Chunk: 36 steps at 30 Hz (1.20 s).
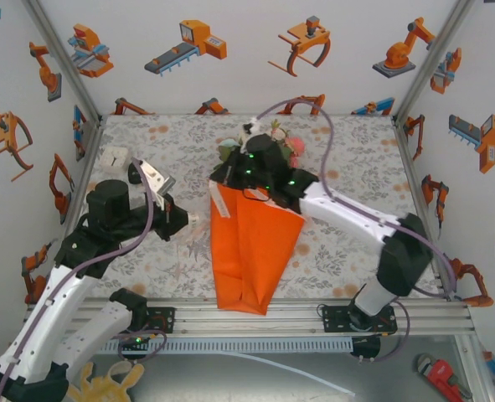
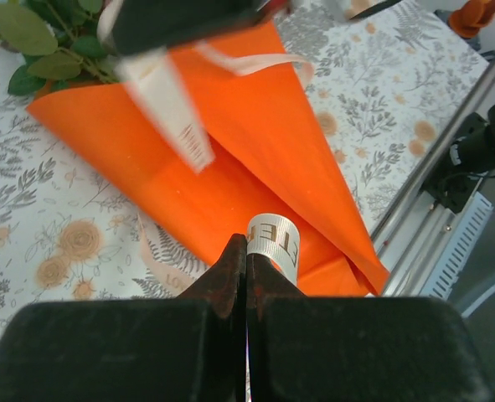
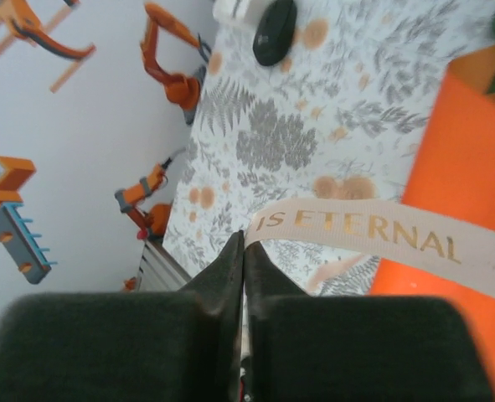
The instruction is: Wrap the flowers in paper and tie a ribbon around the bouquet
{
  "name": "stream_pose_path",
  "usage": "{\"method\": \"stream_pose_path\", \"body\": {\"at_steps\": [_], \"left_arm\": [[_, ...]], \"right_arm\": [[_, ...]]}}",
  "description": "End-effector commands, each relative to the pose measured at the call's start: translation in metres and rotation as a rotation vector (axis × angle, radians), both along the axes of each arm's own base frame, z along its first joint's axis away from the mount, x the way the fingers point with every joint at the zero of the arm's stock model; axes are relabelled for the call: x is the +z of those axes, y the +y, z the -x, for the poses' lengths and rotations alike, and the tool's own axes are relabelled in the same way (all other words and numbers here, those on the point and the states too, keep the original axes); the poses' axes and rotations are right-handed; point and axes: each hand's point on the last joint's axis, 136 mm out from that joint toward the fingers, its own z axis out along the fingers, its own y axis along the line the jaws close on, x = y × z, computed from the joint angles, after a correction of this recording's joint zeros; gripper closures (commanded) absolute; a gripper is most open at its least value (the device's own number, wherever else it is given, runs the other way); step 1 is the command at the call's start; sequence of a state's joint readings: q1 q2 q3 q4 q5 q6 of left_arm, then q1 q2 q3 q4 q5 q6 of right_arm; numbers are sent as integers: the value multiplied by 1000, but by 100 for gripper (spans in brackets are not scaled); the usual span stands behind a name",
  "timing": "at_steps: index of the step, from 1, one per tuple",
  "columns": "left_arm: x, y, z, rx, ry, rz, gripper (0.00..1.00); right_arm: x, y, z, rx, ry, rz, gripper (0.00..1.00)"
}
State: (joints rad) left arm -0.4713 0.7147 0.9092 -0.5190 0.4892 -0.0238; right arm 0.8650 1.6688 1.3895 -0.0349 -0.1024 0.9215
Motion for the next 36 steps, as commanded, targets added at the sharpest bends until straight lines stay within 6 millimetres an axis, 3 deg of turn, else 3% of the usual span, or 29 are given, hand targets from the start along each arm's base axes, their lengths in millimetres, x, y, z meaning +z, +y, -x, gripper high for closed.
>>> {"method": "stream_pose_path", "body": {"at_steps": [1,4,5,7,10,14,17,21,24,27,28,30,32,33,36], "left_arm": [[-5,-7,7,-46,34,21,100],[5,-22,8,-106,51,64,100],[9,-28,9,-129,59,78,100],[13,-43,9,-173,71,90,100],[14,-68,3,-199,54,65,100],[17,-118,-11,-261,11,33,100],[13,-150,-42,-216,-41,-25,100],[-15,-183,-111,-50,-34,-154,100],[-38,-209,-155,31,-8,-214,100],[-64,-237,-182,47,68,-228,100],[-72,-245,-187,40,97,-220,88],[-83,-259,-192,18,155,-197,50],[-76,-264,-192,-6,154,-163,28],[-66,-265,-189,-24,141,-141,20],[-27,-259,-175,-75,94,-88,18]], "right_arm": [[8,29,5,26,7,-18,58],[21,6,5,-4,-89,58,35],[28,-4,5,-10,-132,77,32],[43,-34,7,-21,-194,91,32],[51,-79,12,10,-276,100,34],[35,-140,33,107,-331,79,36],[17,-182,47,79,-318,117,36],[-17,-237,43,-119,-197,240,36],[-27,-254,41,-197,-165,261,36],[-32,-257,41,-219,-154,255,36],[-33,-258,41,-227,-149,255,36],[-36,-262,42,-239,-141,266,36],[-39,-268,43,-258,-136,293,36],[-40,-272,44,-268,-137,308,36],[-46,-276,44,-263,-150,349,36]]}}
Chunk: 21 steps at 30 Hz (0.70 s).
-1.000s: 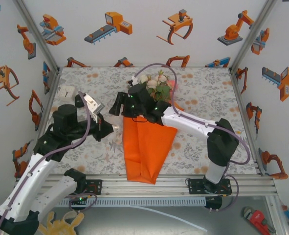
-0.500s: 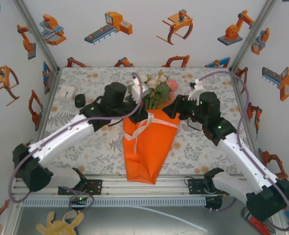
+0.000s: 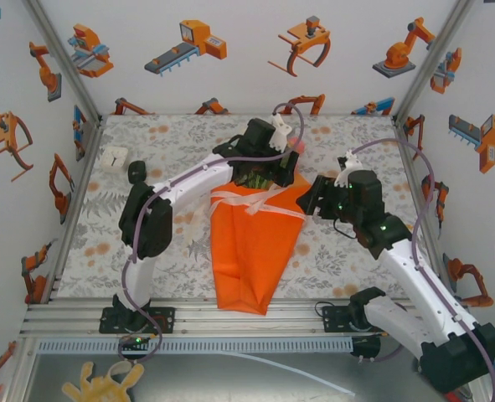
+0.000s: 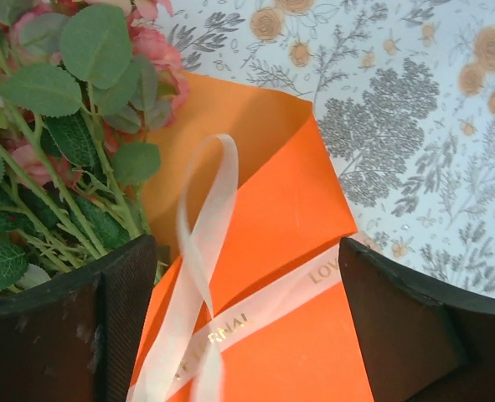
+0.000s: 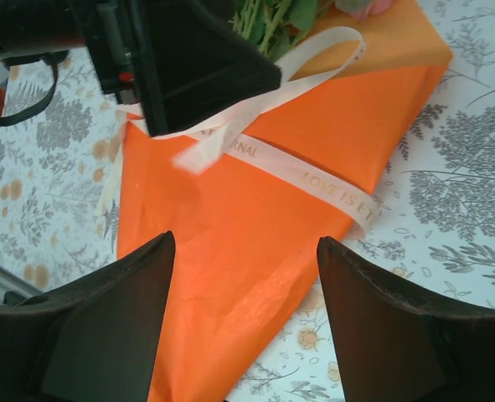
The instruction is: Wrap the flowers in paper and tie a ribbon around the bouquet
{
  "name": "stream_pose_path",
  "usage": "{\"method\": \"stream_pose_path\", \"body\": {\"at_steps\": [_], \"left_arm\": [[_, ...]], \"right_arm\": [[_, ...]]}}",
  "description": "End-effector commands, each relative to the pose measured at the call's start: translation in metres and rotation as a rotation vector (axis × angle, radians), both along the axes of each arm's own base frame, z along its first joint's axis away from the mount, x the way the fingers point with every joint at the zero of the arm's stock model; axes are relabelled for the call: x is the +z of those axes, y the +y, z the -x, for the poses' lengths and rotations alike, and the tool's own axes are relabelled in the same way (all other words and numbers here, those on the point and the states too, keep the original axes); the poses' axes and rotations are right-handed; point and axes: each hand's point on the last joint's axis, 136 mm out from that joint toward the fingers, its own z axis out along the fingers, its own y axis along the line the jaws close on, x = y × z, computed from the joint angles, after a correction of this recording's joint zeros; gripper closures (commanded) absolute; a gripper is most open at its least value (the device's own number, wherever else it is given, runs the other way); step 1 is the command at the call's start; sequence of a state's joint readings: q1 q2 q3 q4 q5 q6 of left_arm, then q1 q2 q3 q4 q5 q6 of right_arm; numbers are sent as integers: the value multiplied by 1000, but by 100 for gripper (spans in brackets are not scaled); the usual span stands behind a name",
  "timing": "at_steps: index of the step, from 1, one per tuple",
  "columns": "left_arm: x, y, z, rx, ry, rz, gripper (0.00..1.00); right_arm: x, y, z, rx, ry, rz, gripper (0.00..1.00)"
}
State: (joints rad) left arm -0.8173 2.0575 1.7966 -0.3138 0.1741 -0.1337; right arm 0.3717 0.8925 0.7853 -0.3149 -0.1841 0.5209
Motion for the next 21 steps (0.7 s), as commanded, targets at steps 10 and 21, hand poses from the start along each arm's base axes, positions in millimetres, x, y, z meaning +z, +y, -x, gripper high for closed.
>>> {"method": "stream_pose_path", "body": {"at_steps": [10,21], "left_arm": [[64,139,15,183,-135,-198,19],[36,190,34,234,-175,-278,28]], "right_arm": [[-25,62,-40,130,94,-38,40],[-83,118,-111,46,203,182,48]]}}
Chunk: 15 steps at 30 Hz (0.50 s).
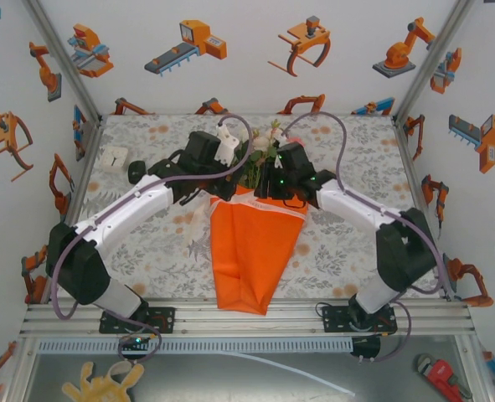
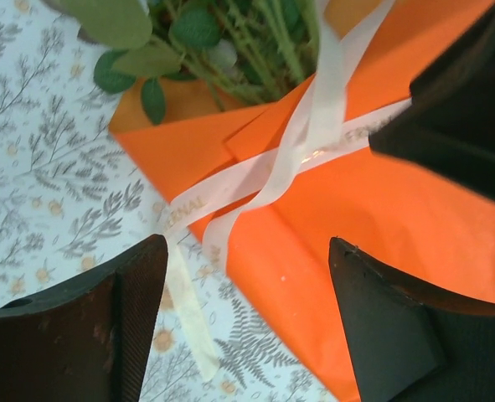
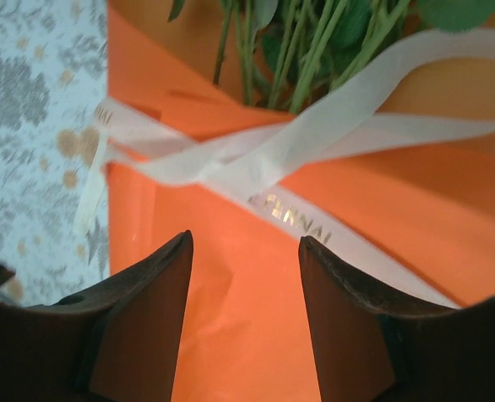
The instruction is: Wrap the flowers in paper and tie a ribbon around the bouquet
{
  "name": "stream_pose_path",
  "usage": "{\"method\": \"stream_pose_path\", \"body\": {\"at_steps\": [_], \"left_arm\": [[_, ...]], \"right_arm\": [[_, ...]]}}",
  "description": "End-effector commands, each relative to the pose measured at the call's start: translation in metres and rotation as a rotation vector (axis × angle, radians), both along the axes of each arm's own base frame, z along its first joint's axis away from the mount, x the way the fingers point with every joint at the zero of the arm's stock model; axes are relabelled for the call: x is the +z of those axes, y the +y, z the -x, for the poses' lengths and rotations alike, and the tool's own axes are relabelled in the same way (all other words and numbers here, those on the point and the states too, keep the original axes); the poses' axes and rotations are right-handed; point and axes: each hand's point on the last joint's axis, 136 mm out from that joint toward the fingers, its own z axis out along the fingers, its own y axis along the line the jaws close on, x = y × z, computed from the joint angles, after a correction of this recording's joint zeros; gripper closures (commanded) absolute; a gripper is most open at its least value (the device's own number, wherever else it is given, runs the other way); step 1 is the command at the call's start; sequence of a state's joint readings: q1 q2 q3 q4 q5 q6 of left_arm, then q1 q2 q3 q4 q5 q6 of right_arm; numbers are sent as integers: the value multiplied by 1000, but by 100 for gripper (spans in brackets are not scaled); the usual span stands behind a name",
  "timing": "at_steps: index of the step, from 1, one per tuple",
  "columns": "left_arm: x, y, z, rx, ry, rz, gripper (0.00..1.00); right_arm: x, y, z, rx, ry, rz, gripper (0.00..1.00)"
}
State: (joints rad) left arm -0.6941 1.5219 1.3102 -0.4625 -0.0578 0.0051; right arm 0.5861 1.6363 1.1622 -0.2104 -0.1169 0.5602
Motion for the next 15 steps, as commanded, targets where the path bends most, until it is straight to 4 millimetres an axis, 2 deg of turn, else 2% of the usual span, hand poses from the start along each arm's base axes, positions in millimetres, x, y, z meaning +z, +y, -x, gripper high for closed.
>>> {"method": "stream_pose_path", "body": {"at_steps": [1,5,9,12,15], "left_arm": [[14,13,-3,18,-73,-18,28],[12,12,-2,25,-75,28,28],[4,11,-3,31,-58,30,28],[-1,11,-4,33,-48,30,27],[-4,10,-2,21,-41,30,27]], "right_arm": [[1,-5,-30,-88,-40,63,47],[-20,6,-45,-103,3,89,48],[-37,18,-49,-101,42,105,54],[-47,15,-50,-118,63,151,70],[-39,9,-49,-130,46,163,86]]}}
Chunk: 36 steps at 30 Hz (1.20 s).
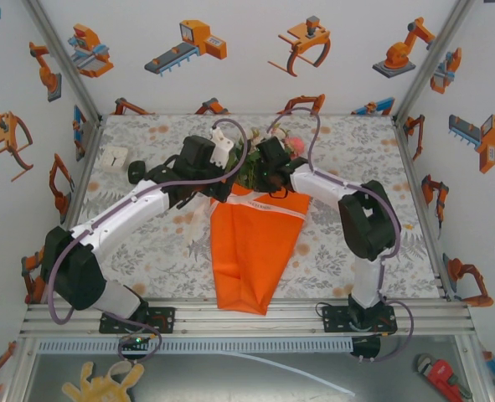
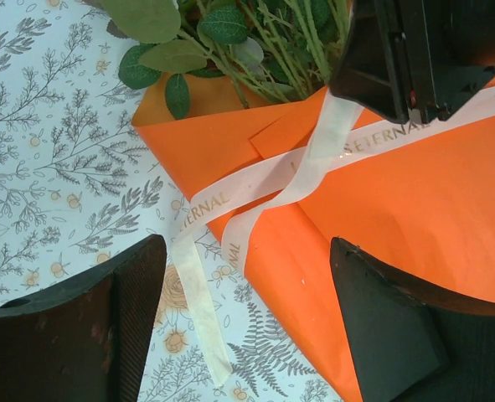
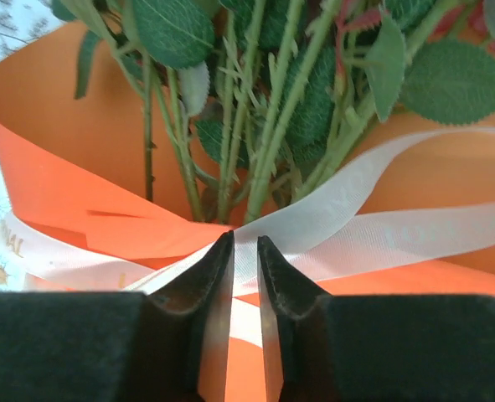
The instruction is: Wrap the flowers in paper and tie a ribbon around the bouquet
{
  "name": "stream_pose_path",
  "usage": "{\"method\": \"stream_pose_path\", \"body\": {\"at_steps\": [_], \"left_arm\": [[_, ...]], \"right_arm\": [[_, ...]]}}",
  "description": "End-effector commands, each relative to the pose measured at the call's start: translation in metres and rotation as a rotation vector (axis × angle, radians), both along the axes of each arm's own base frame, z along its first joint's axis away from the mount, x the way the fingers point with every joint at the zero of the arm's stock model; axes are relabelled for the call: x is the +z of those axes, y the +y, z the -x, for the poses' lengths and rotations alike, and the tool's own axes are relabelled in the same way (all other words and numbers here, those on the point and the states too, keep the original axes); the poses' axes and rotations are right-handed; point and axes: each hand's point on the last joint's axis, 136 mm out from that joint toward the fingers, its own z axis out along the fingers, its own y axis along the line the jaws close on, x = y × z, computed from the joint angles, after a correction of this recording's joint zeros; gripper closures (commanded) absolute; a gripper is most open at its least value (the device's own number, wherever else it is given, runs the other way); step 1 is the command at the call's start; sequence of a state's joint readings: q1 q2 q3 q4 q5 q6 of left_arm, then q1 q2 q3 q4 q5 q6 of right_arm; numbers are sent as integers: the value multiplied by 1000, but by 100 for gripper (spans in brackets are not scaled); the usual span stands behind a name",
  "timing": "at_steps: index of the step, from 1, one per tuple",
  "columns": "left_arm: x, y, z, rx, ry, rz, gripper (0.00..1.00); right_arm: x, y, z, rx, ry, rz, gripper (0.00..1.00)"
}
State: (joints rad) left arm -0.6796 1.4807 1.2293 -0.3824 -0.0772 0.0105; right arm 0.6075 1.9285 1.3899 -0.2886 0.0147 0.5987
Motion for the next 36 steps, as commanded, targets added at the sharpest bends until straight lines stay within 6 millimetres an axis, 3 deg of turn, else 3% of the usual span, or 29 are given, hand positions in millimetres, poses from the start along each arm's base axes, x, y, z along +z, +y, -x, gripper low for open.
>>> {"method": "stream_pose_path", "body": {"at_steps": [1,3,8,9,10,11,15,19,25,31,36], "left_arm": [[-2,0,1,-5,-1,19,26],[-3,-1,2,-10,-2,25,26],[-5,-1,4,-15,5,25,25],[-6,-1,5,-17,8,25,25],[-6,-1,5,-18,5,28,24],[-5,1,5,-12,3,31,24],[2,11,3,47,-42,47,21],[10,21,4,92,-74,81,18],[9,29,7,113,-81,107,16],[6,30,7,115,-73,101,16],[5,31,5,120,-70,95,15]], "right_arm": [[22,-8,-4,-36,-46,25,91],[33,-10,-3,-40,-70,18,100],[55,-16,0,-42,-111,8,100],[56,-14,2,-34,-105,-2,96],[55,-12,5,-33,-88,-15,82],[52,-7,9,-33,-74,-30,77],[46,19,20,57,-127,20,69],[38,48,34,324,-170,141,65],[26,61,49,617,-199,301,57],[18,56,35,623,-214,421,56],[6,61,39,666,-181,409,56]]}}
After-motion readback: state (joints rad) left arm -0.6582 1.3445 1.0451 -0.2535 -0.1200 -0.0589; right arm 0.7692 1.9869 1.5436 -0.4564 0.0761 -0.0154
